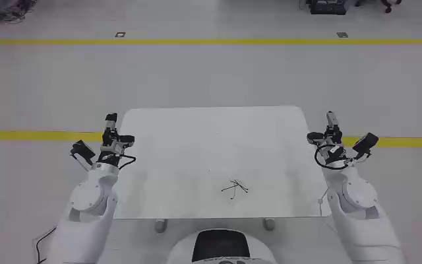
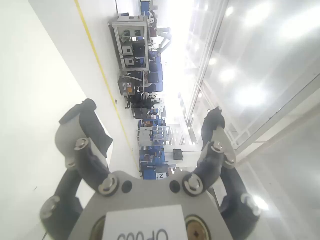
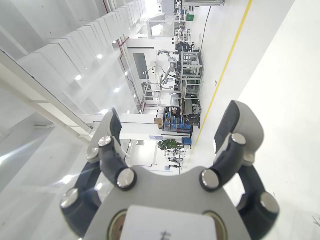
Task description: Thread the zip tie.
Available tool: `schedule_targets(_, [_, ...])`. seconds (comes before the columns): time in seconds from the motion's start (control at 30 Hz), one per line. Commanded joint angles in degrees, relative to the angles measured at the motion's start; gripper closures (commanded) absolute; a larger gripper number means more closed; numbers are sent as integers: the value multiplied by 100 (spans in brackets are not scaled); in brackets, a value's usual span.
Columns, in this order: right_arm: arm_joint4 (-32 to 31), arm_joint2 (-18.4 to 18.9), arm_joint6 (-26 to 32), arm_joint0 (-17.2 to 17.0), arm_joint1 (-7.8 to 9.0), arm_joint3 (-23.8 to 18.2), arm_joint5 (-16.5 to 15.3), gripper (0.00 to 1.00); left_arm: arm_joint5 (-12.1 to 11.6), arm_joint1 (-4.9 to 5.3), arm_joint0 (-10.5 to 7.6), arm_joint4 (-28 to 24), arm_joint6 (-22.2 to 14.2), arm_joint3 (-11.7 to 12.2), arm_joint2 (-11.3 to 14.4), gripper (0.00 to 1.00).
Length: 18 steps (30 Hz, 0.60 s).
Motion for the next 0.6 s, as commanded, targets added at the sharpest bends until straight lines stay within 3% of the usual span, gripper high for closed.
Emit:
schedule_targets(0.0, [0, 0, 0, 0, 0, 0, 0, 22, 0, 0, 0, 0, 0, 0, 0, 22])
schedule_targets(0.03, [0, 0, 0, 0, 0, 0, 0, 0, 0, 0, 0, 0, 0, 0, 0, 22])
schedule_targets(0.07, [0, 0, 0, 0, 0, 0, 0, 0, 0, 0, 0, 0, 0, 0, 0, 0])
schedule_targets(0.1, [0, 0, 0, 0, 0, 0, 0, 0, 0, 0, 0, 0, 0, 0, 0, 0])
schedule_targets(0.13, [0, 0, 0, 0, 0, 0, 0, 22, 0, 0, 0, 0, 0, 0, 0, 22])
schedule_targets(0.17, [0, 0, 0, 0, 0, 0, 0, 22, 0, 0, 0, 0, 0, 0, 0, 0])
schedule_targets(0.23, [0, 0, 0, 0, 0, 0, 0, 22, 0, 0, 0, 0, 0, 0, 0, 0])
schedule_targets(0.27, [0, 0, 0, 0, 0, 0, 0, 0, 0, 0, 0, 0, 0, 0, 0, 0])
schedule_targets(0.3, [0, 0, 0, 0, 0, 0, 0, 22, 0, 0, 0, 0, 0, 0, 0, 0])
schedule_targets(0.37, [0, 0, 0, 0, 0, 0, 0, 22, 0, 0, 0, 0, 0, 0, 0, 0])
schedule_targets(0.4, [0, 0, 0, 0, 0, 0, 0, 0, 0, 0, 0, 0, 0, 0, 0, 0])
schedule_targets(0.43, [0, 0, 0, 0, 0, 0, 0, 22, 0, 0, 0, 0, 0, 0, 0, 0])
schedule_targets(0.5, [0, 0, 0, 0, 0, 0, 0, 22, 0, 0, 0, 0, 0, 0, 0, 0])
schedule_targets(0.53, [-118, -4, 33, 7, 6, -63, -21, 0, 0, 0, 0, 0, 0, 0, 0, 0])
schedule_targets(0.57, [-414, -15, 83, -27, 17, -153, -32, 0, 0, 0, 0, 0, 0, 0, 0, 0])
